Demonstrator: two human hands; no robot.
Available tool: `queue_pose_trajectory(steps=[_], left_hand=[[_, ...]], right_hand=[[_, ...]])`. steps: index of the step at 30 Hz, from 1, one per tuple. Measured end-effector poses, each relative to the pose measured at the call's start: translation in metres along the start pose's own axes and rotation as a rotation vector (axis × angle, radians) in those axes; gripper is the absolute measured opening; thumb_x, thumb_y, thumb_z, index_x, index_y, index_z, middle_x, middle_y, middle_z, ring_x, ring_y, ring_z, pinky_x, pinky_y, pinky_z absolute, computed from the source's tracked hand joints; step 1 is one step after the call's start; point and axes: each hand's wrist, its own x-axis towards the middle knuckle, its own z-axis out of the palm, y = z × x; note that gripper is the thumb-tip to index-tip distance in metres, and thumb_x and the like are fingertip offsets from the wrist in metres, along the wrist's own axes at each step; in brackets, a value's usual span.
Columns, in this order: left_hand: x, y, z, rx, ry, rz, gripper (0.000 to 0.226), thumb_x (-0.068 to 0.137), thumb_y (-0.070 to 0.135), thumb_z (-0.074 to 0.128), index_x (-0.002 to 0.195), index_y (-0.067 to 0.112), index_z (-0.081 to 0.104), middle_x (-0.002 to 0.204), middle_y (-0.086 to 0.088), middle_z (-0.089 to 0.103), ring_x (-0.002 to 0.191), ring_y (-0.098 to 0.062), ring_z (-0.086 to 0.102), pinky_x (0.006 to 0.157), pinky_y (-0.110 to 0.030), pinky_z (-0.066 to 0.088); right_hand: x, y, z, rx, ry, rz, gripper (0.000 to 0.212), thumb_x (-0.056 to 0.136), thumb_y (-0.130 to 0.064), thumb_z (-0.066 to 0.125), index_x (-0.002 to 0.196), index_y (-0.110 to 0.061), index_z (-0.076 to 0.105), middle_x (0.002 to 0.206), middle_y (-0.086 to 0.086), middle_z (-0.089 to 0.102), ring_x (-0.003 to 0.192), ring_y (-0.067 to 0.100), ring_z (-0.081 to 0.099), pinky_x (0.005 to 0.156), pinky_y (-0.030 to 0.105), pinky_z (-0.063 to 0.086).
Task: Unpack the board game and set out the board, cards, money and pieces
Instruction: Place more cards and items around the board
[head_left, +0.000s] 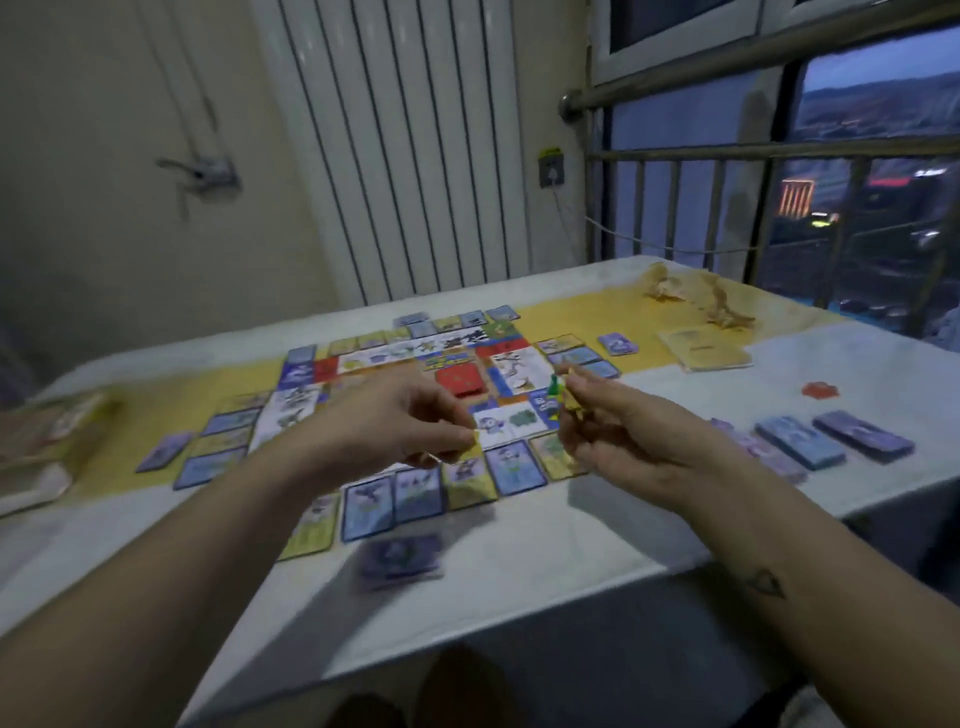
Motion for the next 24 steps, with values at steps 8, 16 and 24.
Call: queue_pose_trajectory(steps=[8, 16, 24], left_hand=[[-0.046, -0.048, -0.016, 0.302, -0.023, -0.096, 0.003, 0.083, 0.019, 0.071, 0.080, 0.019, 0.071, 0.076, 0.005, 0.072, 0.065, -0.006, 0.063, 0.063, -0.021, 0.052], [-0.042, -0.057, -0.009, 0.486, -0.035, -0.060, 0.003, 0.083, 0.027, 0.070, 0.087, 0.027, 0.069, 0.082, 0.017, 0.064, 0.068, 0.008, 0.056, 0.054, -0.005, 0.040], [-0.037, -0.023, -0.005, -1.188, 0.029, -0.312, 0.046, 0.099, 0.039, 0.037, 0.120, 0.002, 0.055, 0.095, -0.014, 0.067, 0.081, -0.024, 0.067, 0.078, -0.034, 0.054]], right_hand=[[-0.004, 0.045, 0.044, 0.075, 0.070, 0.073, 0.009, 0.090, 0.000, 0.054, 0.090, 0.002, 0.063, 0.083, 0.014, 0.056, 0.066, 0.015, 0.052, 0.054, 0.018, 0.054], [-0.008, 0.037, 0.056, -0.121, 0.037, 0.077, 0.015, 0.087, -0.002, 0.058, 0.099, -0.004, 0.067, 0.076, 0.011, 0.063, 0.066, 0.015, 0.054, 0.054, 0.019, 0.056], [0.003, 0.036, 0.072, -1.003, -0.298, -0.140, 0.015, 0.081, -0.004, 0.068, 0.089, -0.016, 0.064, 0.075, 0.003, 0.064, 0.069, 0.013, 0.062, 0.074, 0.030, 0.050]])
